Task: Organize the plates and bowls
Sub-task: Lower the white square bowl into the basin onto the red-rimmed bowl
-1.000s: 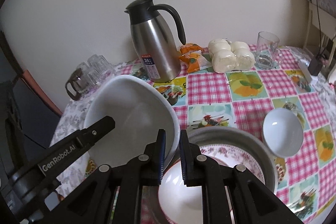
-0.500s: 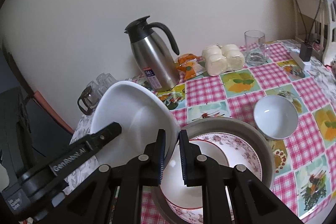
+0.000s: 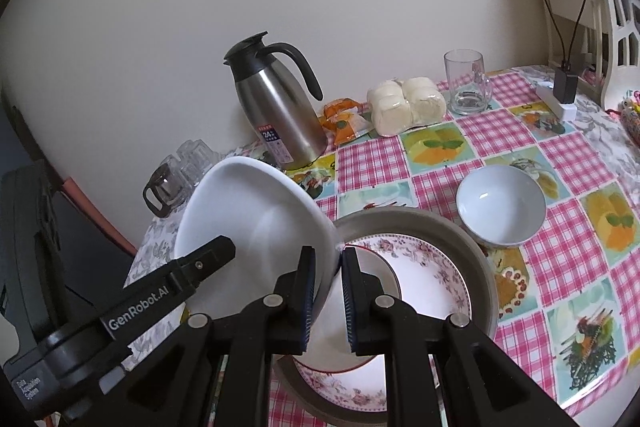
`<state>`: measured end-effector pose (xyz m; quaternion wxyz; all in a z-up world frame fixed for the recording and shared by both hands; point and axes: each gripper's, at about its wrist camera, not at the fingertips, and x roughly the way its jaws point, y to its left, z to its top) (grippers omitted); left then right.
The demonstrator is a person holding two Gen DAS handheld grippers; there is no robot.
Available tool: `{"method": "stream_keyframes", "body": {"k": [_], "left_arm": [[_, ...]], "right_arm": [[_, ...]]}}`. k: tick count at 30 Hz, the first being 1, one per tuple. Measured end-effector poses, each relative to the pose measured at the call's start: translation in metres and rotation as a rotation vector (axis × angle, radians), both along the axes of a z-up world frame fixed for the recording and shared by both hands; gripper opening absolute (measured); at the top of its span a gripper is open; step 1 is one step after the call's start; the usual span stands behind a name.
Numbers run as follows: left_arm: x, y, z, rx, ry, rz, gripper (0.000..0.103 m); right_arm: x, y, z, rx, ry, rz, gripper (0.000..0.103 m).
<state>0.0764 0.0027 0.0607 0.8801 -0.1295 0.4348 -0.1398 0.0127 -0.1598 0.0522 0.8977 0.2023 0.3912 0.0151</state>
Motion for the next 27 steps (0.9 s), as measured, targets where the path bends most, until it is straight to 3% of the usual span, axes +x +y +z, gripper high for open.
{"method": "stream_keyframes", "body": {"k": [11,27], "left_arm": [[-0.005,-0.009,0.0,-0.003,0.021,-0.004,0.021],[0.002,-0.014,-0.018,0.021,0.104,-0.012,0.021]], "right_arm": [[-0.006,-0.009,-0.001,0.006,0.017,0.008,0.016],[0.003,-0.013,-0.028,0.021,0.139,0.013,0.017]]}}
